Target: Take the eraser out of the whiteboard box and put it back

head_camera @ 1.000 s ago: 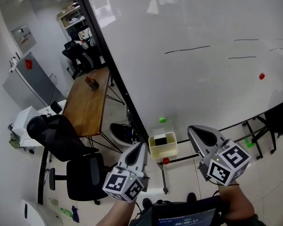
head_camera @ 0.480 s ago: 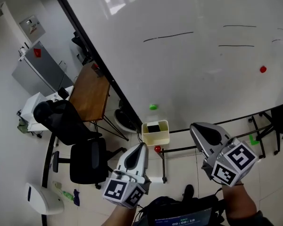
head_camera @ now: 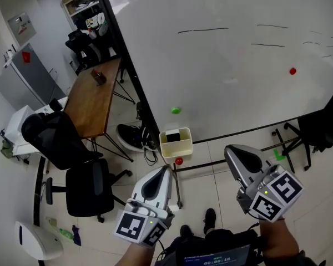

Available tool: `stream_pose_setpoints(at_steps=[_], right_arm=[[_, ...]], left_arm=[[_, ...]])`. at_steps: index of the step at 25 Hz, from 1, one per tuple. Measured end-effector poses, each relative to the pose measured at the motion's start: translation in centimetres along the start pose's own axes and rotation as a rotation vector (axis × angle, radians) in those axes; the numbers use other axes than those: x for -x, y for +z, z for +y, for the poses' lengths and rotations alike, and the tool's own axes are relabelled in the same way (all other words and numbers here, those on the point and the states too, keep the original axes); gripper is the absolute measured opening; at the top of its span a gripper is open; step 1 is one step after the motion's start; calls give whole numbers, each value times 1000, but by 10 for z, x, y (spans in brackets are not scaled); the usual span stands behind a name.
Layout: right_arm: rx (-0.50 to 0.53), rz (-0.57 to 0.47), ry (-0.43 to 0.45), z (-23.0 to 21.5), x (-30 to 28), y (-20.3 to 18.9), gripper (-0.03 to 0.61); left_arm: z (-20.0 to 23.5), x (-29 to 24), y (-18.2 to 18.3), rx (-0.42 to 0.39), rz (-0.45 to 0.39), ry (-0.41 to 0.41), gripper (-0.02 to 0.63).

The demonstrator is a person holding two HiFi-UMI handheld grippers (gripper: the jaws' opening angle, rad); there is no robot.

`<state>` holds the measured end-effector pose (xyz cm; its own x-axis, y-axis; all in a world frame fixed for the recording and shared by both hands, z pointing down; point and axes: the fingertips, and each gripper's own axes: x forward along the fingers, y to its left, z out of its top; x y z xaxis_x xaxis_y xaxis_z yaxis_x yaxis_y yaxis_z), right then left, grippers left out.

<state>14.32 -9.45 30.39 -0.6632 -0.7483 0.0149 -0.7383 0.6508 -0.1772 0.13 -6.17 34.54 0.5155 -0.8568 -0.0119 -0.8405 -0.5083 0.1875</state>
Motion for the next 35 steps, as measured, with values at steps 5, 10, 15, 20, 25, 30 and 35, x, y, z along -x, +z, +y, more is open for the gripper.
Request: stream_pose_setpoints(at_steps=[5,10,15,20,25,30,35], right_arm=[[39,5,-81,9,35,1,25],[14,-67,-122,-6,94,24,25],[45,-69,-76,-36,154,33,25],[30,-91,-105,-81,227,47,25],[29,-108,-120,-104,265,53,25],[33,-125,-135,-106,280,56,25],[38,-119,-146,-102,279,59,25]], left_arm=[[-12,3,6,56,-24,-73,23],[-71,7,19,14,-32,-128,23],[-132,-6,15,3,-53,-79,23],[-208,-28,11,-32,-34,-97,23],[-249,-41,12,-59,-30,-109,23],[-262,-39,15,-73,-34,-122,23],[-256,-36,23,-69,-46,-122,23]])
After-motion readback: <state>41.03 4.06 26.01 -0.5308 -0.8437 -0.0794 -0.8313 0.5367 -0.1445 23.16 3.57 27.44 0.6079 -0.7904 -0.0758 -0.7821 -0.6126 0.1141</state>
